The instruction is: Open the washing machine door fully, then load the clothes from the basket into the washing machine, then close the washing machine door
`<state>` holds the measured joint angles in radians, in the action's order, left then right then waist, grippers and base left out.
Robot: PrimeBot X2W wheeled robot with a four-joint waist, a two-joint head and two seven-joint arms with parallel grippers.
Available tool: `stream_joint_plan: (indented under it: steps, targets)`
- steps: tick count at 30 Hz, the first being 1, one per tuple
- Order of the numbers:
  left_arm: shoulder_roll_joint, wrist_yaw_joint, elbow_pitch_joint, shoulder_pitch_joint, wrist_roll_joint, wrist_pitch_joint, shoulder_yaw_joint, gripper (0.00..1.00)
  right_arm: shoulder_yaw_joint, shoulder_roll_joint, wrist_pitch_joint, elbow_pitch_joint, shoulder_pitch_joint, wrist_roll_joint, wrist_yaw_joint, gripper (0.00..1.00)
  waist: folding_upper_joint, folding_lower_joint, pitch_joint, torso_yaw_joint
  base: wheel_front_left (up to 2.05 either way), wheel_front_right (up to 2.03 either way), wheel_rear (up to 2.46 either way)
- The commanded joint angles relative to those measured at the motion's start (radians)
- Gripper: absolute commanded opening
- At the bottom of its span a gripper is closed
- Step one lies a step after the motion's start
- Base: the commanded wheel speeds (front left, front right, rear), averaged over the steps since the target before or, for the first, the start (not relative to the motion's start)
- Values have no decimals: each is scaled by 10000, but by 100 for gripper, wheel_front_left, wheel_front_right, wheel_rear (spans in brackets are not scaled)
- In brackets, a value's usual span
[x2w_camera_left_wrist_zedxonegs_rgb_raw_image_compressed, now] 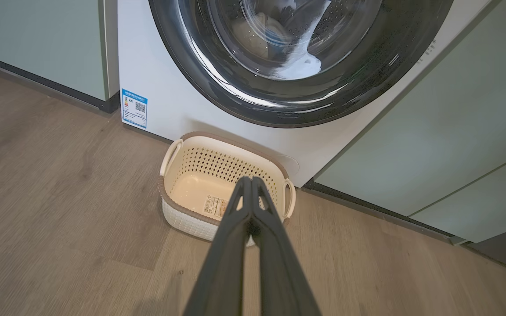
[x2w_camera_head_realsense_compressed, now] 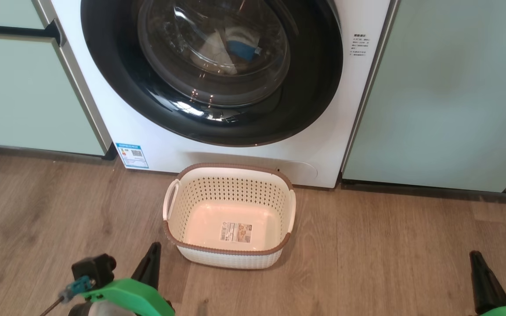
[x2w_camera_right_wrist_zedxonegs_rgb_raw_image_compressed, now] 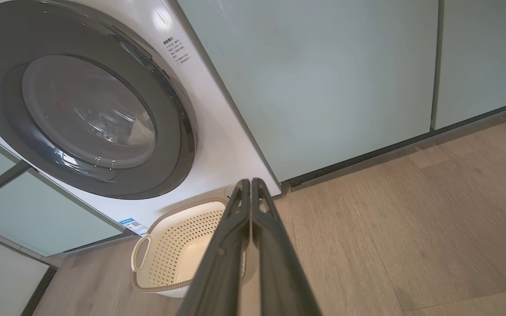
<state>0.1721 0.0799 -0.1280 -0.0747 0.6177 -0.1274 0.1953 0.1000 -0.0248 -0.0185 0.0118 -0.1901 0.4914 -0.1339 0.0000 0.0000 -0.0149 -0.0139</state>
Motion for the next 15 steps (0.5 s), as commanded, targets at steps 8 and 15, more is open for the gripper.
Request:
stream_joint_plan:
  steps: [8, 15]
  targets:
    - [-51, -260, 137, 675, 1000, 210, -427, 0, -36, -212, -81, -61, 717, 1157, 9, 0, 0, 0, 16, 12, 0, 0, 0]
    - [-121, -404, 44, 759, 1717, 358, -606, 0, -57, -241, -120, 123, 890, 1966, 11, 0, 0, 0, 29, 22, 0, 0, 0]
